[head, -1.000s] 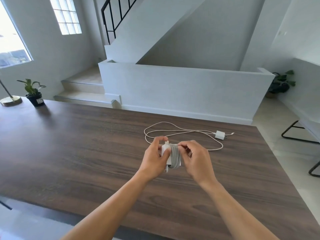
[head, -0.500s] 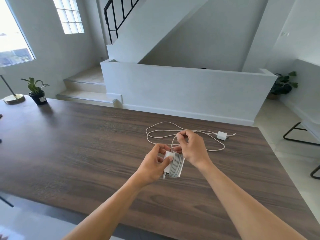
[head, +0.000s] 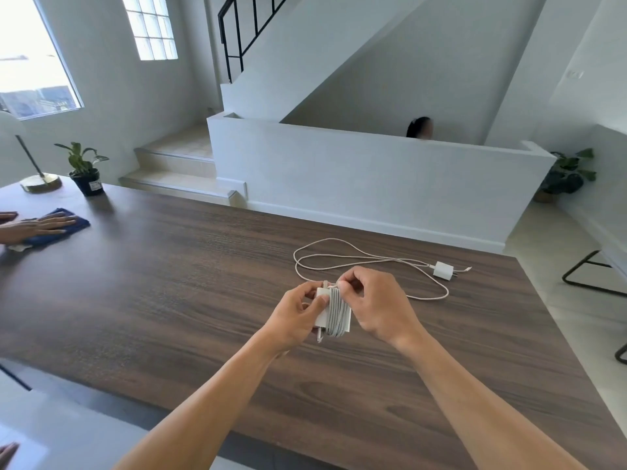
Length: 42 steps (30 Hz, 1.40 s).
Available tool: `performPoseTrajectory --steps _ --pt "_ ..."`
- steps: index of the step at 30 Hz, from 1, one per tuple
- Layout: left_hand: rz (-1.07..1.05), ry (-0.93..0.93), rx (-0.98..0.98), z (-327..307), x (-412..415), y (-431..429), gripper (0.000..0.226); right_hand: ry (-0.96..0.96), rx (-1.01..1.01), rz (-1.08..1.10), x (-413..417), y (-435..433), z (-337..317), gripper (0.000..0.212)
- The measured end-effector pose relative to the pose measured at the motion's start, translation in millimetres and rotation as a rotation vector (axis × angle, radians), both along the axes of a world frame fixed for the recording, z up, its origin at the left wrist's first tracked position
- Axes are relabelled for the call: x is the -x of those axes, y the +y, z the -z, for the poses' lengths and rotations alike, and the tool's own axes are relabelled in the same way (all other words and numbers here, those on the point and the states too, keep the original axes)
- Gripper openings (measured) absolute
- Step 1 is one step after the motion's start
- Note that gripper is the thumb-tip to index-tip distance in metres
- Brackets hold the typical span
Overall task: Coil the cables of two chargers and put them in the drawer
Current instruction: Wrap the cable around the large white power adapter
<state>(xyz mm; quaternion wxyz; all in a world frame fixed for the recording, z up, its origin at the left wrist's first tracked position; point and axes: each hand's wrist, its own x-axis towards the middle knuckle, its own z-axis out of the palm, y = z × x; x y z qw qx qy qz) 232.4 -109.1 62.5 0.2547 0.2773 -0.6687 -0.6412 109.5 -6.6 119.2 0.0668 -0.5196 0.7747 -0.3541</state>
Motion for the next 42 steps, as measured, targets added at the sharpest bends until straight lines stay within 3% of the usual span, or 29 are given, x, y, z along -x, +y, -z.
performPoseTrajectory --steps 7,15,30,37,42 --pt "-0.06 0.037 -0.013 1 7 3 0.018 -0.197 0.025 0.054 8 14 14 0.013" --pt "-0.133 0.045 -0.079 13 25 12 0.026 -0.107 0.074 0.103 17 17 19 0.008" --pt "-0.208 0.012 -0.058 31 28 20 0.013 -0.584 0.096 0.307 22 0 60 0.01" --pt "-0.269 -0.007 -0.022 41 25 18 0.012 -0.467 0.167 0.329 4 -3 82 0.009" --pt "-0.311 -0.006 -0.049 43 24 15 0.014 -0.5 0.185 0.341 -3 -4 87 0.009"
